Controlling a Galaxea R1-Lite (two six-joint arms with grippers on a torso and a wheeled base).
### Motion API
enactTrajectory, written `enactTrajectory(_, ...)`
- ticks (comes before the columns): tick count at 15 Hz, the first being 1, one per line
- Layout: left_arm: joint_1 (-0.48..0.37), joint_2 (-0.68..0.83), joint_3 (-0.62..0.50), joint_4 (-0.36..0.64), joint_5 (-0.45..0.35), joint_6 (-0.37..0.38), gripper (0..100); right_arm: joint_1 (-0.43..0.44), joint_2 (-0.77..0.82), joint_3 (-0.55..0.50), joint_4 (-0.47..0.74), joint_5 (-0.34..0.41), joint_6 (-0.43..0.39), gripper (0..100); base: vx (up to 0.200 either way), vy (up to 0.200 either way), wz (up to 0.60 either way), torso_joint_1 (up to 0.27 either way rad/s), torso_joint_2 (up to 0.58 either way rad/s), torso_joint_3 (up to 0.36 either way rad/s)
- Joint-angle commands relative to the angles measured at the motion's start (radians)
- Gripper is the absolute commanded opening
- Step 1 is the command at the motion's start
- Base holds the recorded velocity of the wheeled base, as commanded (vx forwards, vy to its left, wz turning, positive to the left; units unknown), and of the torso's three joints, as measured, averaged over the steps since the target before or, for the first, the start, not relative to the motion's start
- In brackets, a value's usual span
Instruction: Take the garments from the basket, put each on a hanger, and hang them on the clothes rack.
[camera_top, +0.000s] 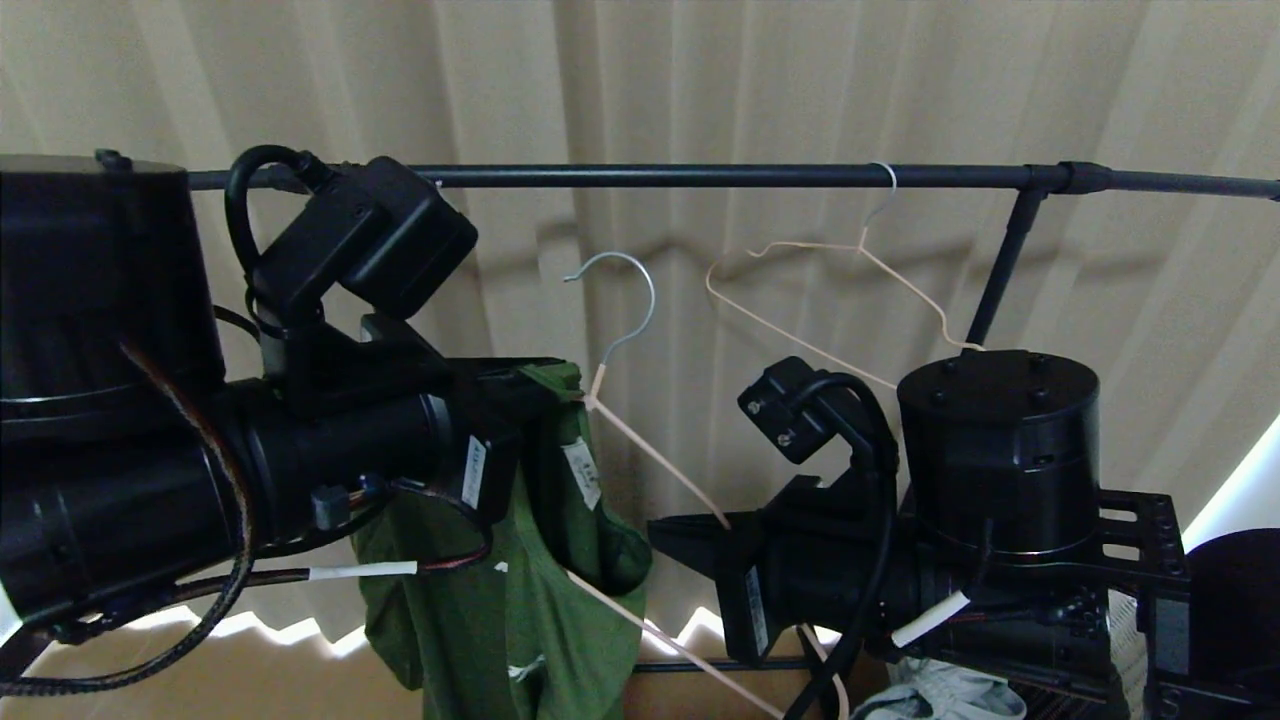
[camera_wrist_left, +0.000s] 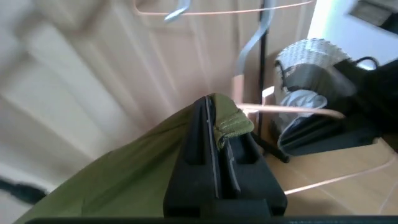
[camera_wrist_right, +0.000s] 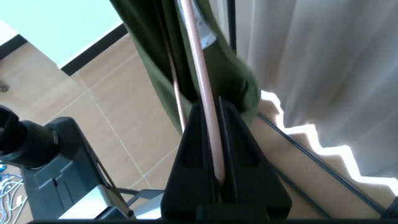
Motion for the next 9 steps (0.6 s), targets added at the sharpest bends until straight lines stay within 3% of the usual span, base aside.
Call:
enactTrajectory(1,-0.037,0.022,0.002,-0.020,-0.005,0.000,0,0.000,-0.001,0.000,0.000,0.000,0.000,0,0.000,0.000,0.00,0.000,0.00,0.000)
enactTrajectory(8,-0.034,-0.003,0.013,-0.026,-0.033,-0.001,0,-0.013,-0.013,-0.003,0.001,-0.005,0.000,0,0.000,0.000,0.00,0.000,0.00,0.000)
enactTrajectory(9,-0.034,-0.009,0.015,-0.026,-0.033,-0.001,100,-0.013,-0.015,-0.002,0.001,-0.005,0.000,0,0.000,0.000,0.00,0.000,0.00,0.000)
